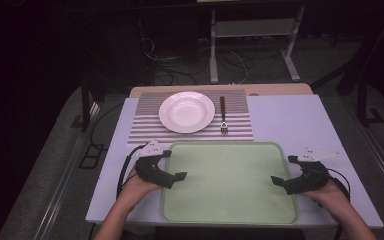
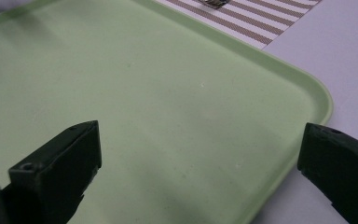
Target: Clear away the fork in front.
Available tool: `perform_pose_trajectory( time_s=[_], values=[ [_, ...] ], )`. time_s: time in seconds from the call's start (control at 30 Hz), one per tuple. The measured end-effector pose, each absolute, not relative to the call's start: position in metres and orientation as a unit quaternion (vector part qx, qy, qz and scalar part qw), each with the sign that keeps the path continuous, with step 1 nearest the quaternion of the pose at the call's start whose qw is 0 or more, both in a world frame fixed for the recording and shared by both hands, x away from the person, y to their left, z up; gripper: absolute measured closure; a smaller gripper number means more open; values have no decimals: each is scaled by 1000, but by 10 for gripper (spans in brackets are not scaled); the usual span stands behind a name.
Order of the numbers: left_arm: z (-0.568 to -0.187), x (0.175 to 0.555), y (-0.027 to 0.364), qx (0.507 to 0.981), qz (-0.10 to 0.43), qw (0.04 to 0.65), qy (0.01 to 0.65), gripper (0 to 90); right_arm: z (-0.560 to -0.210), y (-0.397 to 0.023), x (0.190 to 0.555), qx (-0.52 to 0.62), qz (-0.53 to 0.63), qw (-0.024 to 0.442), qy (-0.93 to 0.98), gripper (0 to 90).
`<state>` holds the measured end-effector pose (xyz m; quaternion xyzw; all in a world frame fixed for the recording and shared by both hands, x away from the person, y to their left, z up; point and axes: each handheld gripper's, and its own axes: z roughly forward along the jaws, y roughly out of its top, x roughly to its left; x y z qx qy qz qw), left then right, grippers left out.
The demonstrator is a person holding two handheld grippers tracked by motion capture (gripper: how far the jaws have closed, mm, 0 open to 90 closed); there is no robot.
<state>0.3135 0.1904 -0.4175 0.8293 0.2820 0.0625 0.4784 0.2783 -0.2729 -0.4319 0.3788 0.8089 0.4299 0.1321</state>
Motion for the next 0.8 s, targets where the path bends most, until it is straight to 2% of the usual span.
perform_pose_trajectory(
  time_s=[0.33,0.8],
  values=[
    [-417,315,194,824,67,480,293,0,-430,-269,283,390,429,120,806,0],
    [-418,310,194,826,64,480,288,0,-418,-259,300,398,425,126,803,0]
  ],
)
